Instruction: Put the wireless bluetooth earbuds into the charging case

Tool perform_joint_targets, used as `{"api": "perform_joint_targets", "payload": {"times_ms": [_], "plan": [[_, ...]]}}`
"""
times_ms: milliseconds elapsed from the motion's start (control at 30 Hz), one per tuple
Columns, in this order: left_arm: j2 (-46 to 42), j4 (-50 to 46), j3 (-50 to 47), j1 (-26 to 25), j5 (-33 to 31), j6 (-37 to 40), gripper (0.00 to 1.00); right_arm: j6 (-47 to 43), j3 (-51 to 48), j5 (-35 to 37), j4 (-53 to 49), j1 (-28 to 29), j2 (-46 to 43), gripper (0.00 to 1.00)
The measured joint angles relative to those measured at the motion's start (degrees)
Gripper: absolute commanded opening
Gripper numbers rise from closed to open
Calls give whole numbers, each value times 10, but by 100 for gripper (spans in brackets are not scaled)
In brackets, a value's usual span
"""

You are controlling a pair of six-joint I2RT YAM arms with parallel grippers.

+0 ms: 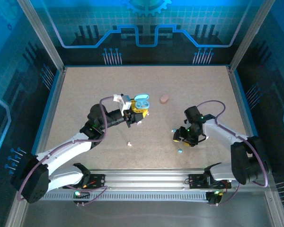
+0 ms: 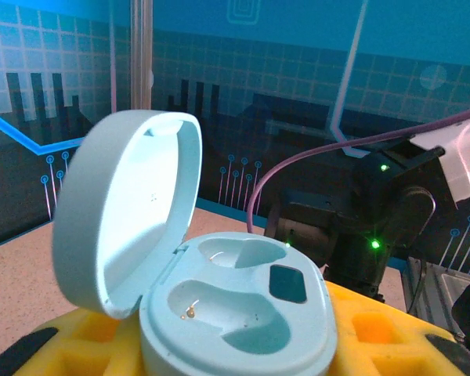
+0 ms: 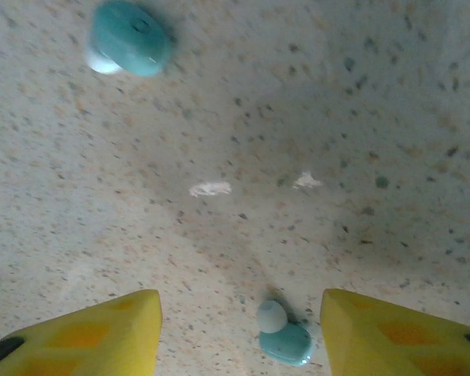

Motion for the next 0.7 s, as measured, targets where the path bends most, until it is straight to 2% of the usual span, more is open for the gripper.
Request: {"api": "perform_joint_targets", "payload": {"times_ms": [233,467,700], "plan": [[-3,-4,0,0,0,0,31,-4,2,24,0,7,-3,56],[-4,-9,0,0,0,0,31,-31,88,25,31,-8,78,55],[-18,-19,-2,0,-4,1,31,-16,98,6,54,-6,135,52]]}}
